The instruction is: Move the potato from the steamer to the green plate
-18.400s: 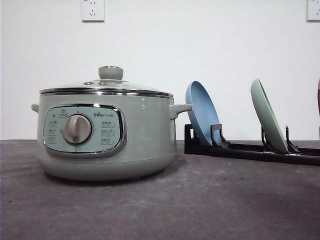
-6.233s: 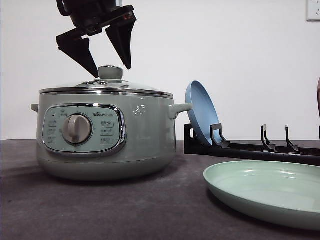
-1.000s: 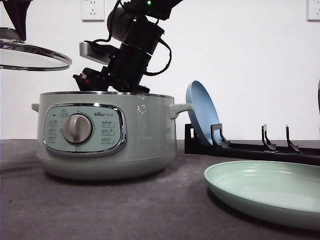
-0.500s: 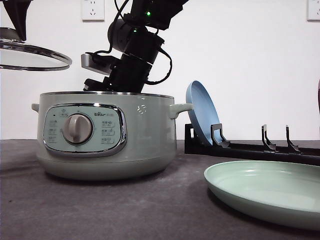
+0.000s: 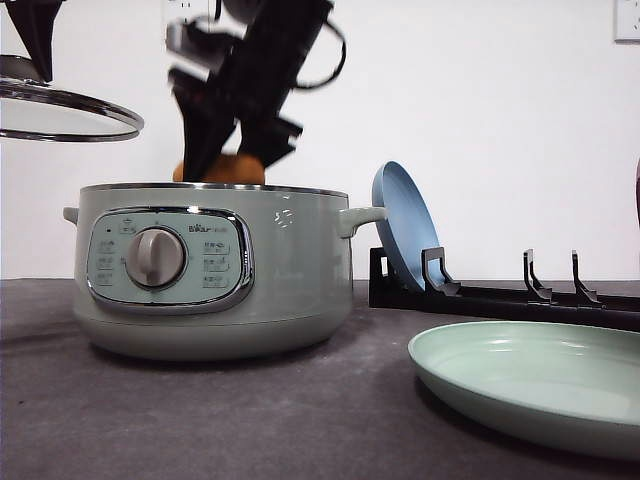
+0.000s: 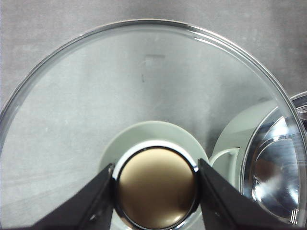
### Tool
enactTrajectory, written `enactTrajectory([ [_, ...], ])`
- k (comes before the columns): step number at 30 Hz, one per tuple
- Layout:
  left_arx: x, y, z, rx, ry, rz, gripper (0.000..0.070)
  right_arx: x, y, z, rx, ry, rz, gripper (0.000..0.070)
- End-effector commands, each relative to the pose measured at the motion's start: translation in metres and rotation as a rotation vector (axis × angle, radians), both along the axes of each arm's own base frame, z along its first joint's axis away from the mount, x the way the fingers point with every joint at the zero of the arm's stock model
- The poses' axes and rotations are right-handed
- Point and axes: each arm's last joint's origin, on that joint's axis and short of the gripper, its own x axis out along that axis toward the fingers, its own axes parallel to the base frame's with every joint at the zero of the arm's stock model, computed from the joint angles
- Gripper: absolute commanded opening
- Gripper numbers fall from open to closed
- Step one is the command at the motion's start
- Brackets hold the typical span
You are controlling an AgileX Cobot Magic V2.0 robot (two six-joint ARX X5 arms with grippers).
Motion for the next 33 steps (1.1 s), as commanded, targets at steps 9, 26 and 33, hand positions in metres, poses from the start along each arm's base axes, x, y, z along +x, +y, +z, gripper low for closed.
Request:
enactTrajectory([
  [9, -0.005, 0.000, 0.017, -0.003, -0.083, 0.007, 0.0000, -0.037, -0.047, 0.078, -0.034, -0.068, -0.073, 0.0286],
  [26, -0.005, 0.000, 0.016, -0.003, -0.073, 0.007, 0.0000, -0.144, -0.173, 0.143, -0.090, -0.109, -0.251, 0.0286],
  [33, -0.006, 0.000, 0.016, -0.004, -0.060, 0.007, 0.0000, -0.202, -0.233, 0.123, -0.086, -0.079, -0.379, 0.0286],
])
